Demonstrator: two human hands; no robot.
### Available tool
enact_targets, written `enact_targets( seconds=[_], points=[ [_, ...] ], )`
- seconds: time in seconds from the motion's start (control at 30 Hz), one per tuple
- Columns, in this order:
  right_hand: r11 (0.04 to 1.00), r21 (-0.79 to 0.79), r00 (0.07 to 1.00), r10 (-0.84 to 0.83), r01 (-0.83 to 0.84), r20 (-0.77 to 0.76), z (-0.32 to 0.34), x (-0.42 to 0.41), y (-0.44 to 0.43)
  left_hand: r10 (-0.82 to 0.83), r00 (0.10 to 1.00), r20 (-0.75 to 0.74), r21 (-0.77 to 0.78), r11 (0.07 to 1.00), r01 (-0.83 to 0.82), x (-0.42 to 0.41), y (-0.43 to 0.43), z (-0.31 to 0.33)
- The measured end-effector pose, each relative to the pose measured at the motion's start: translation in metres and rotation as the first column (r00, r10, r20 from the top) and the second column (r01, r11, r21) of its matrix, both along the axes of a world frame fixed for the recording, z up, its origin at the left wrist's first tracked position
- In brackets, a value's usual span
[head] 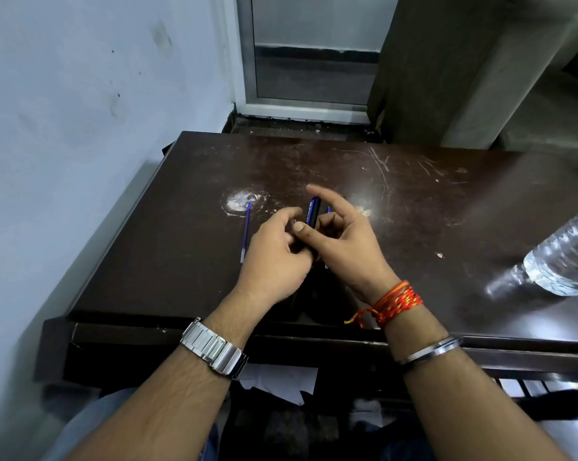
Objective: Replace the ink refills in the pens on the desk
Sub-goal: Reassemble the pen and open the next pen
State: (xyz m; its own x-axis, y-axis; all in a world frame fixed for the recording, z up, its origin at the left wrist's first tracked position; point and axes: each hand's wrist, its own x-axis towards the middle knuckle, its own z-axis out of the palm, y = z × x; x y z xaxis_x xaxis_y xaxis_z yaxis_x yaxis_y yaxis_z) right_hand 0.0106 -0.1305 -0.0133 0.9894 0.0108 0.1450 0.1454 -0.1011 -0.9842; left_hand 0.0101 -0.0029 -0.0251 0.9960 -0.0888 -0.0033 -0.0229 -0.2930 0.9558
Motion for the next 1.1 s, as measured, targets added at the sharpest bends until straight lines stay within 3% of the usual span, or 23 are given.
enact_targets(
  seconds=[0.33, 0.57, 0.8, 0.93, 1.0, 1.1],
  points=[
    [0.991, 0.135, 0.997, 0.023, -0.012, -0.080, -0.003, 0.001, 0.004, 0.018, 0.997, -0.081, -0.039, 0.999, -0.021, 0.001, 0.006, 0.004],
    [0.989, 0.146, 0.997, 0.027, -0.016, -0.067, -0.009, 0.005, 0.004, 0.047, 0.999, 0.001, 0.007, 0.999, -0.047, -0.001, 0.009, -0.001],
    [0.987, 0.114, 0.977, -0.086, 0.110, -0.197, -0.029, 0.005, 0.024, 0.257, 0.965, 0.059, 0.046, 0.965, -0.260, 0.011, 0.011, 0.006],
    [0.992, 0.118, 0.965, -0.019, 0.052, -0.261, -0.032, 0.003, 0.030, 0.369, 0.920, 0.129, 0.124, 0.915, -0.384, 0.015, 0.017, 0.007],
    [0.994, 0.104, 0.961, 0.056, -0.028, -0.271, -0.035, 0.000, 0.033, 0.405, 0.909, 0.101, 0.096, 0.905, -0.414, 0.017, 0.018, 0.006],
    [0.994, 0.052, 0.966, 0.110, -0.101, -0.232, -0.037, -0.006, 0.040, 0.427, 0.900, -0.082, -0.086, 0.897, -0.434, 0.019, 0.016, 0.008]
  ],
)
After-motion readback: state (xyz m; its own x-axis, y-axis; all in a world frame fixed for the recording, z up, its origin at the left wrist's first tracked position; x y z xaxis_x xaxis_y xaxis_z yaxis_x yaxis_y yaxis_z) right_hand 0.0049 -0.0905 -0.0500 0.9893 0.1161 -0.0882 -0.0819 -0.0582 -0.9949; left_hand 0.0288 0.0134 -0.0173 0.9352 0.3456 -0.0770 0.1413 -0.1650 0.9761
